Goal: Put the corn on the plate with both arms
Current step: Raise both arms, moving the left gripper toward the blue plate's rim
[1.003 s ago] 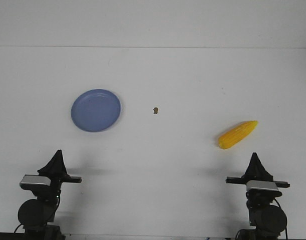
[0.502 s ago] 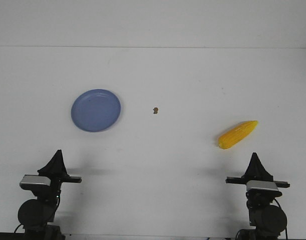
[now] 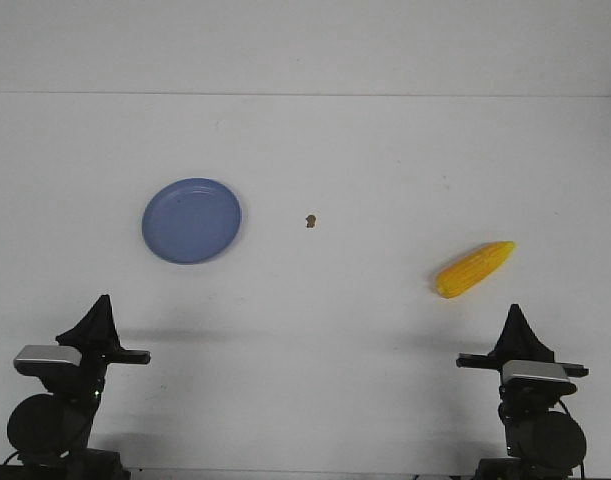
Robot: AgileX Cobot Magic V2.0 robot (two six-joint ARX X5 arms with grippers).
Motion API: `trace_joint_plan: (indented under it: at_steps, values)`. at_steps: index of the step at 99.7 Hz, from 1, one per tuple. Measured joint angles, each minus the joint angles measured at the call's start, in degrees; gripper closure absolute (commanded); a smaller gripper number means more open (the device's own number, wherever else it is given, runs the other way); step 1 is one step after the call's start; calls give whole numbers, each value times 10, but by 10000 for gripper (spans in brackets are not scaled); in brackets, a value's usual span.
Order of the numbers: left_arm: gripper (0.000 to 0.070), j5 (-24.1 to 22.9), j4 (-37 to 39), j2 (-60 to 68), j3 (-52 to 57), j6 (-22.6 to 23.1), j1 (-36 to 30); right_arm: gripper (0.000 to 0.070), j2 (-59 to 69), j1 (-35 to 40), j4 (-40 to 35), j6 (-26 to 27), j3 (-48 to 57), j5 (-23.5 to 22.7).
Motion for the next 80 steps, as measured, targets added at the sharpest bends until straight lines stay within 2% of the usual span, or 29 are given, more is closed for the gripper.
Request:
trace_joint_plan:
  at_steps: [20, 52, 66, 80]
  values:
    - [688, 0, -88, 115, 120, -28, 0, 700, 73, 0, -123, 10, 127, 0]
    - [688, 0, -233, 304, 326, -42, 0, 700, 289, 0, -348, 26, 347, 0]
    - [688, 0, -286, 372, 382, -42, 0, 700, 364, 0, -379, 29, 400, 0]
    - [688, 0, -306, 412, 390, -42, 0, 700, 403, 0, -383, 29, 407, 0]
